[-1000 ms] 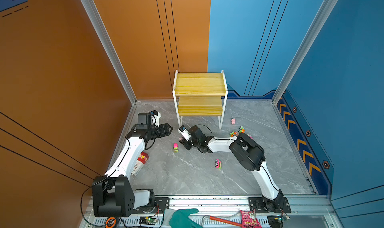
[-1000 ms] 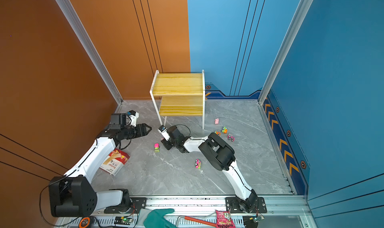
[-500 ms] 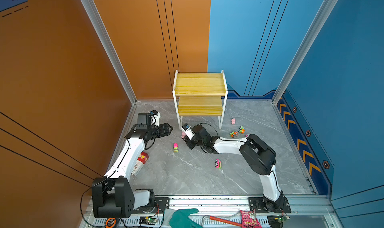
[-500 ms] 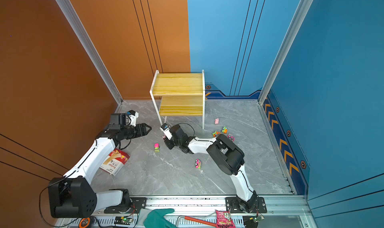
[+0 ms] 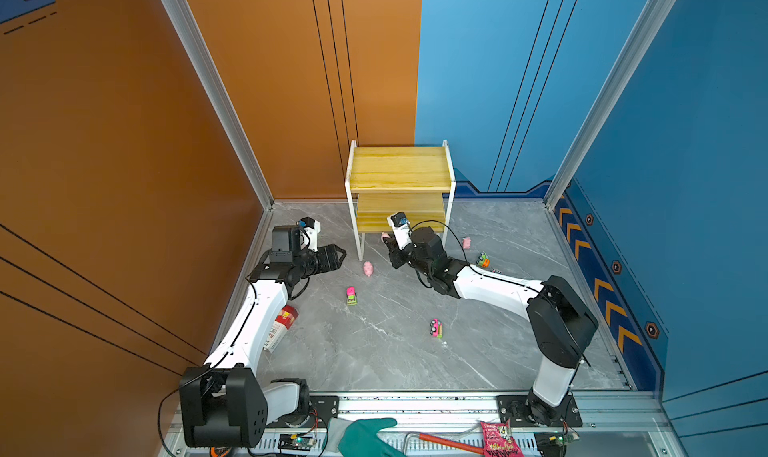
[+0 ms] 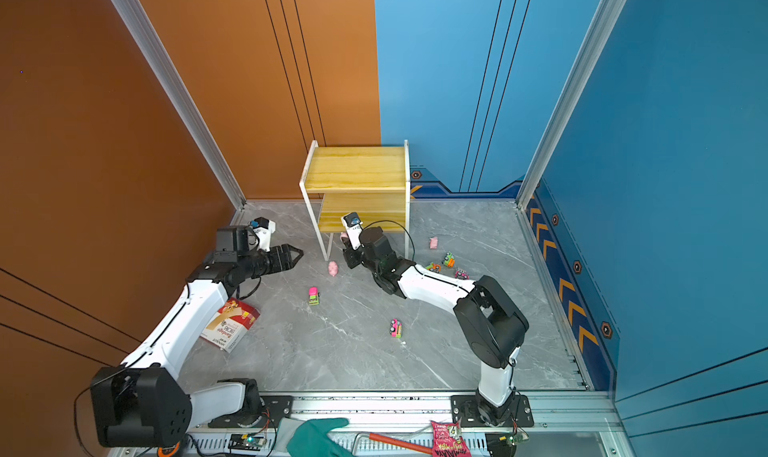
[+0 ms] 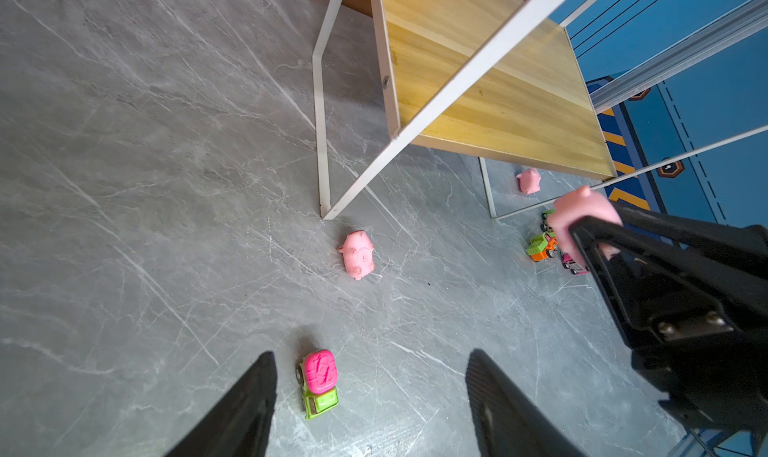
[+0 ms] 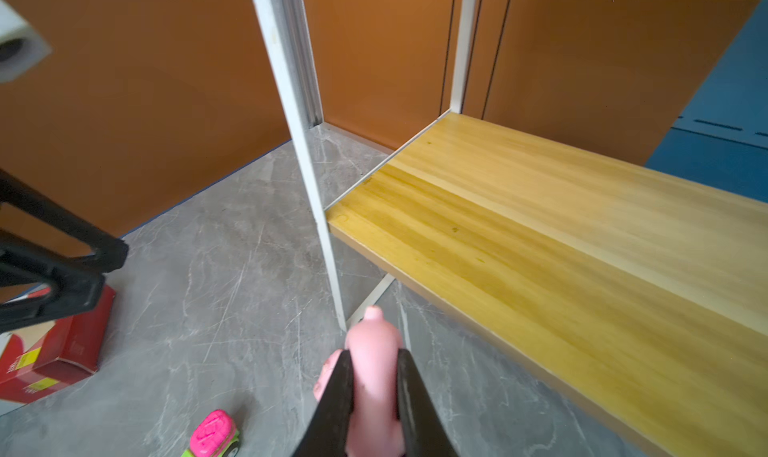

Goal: Place and organize the plastic toys onto the shelf
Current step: 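Lift the pink pig with the right gripper onto the lower shelf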

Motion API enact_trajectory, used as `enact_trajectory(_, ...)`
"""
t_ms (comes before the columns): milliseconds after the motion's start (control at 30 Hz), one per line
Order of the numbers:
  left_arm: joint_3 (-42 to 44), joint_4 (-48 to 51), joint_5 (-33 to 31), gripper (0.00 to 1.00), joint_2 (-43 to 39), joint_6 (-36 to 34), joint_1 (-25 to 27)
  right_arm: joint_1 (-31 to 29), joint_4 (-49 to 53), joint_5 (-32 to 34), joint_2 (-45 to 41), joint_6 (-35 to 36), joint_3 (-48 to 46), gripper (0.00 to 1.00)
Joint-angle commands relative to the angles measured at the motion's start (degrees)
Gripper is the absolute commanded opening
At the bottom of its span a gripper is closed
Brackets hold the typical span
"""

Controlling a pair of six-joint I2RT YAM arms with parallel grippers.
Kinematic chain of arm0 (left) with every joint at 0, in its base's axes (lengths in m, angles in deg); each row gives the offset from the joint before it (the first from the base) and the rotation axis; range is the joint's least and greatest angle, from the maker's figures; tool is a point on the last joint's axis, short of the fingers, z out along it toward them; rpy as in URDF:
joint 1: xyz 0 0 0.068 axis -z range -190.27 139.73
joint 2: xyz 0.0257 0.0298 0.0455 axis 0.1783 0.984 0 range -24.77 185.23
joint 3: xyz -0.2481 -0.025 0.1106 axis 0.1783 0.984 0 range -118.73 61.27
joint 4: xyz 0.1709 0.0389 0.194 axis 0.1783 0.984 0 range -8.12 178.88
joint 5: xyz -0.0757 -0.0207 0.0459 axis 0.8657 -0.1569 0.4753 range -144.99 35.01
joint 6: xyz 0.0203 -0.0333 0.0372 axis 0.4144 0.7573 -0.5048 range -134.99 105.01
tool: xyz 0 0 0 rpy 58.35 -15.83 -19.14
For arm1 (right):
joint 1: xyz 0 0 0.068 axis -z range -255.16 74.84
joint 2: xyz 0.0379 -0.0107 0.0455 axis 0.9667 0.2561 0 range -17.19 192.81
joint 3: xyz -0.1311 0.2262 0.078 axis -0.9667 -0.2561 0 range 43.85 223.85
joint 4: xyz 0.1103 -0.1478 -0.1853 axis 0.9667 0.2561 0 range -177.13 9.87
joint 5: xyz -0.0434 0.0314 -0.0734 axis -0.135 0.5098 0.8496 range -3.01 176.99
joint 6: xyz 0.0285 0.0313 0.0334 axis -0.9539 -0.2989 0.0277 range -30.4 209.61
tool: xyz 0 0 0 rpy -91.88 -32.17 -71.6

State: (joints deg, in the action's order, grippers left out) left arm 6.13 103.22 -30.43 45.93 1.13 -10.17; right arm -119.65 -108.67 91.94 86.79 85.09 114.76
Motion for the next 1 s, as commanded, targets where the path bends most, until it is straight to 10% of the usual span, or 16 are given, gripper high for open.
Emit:
enact_trajectory(0, 0.99, -0.6, 1.5, 0.73, -1.26, 0.32, 0.69, 0.59, -1.24, 9.01, -1.68, -0.96, 0.49, 0.19)
enact_trajectory(967, 1.99, -2.78, 6.56, 0.75, -3.31, -2.91, 6.36, 8.64, -2.86, 25.79, 6.08, -10.69, 5.47, 0.19)
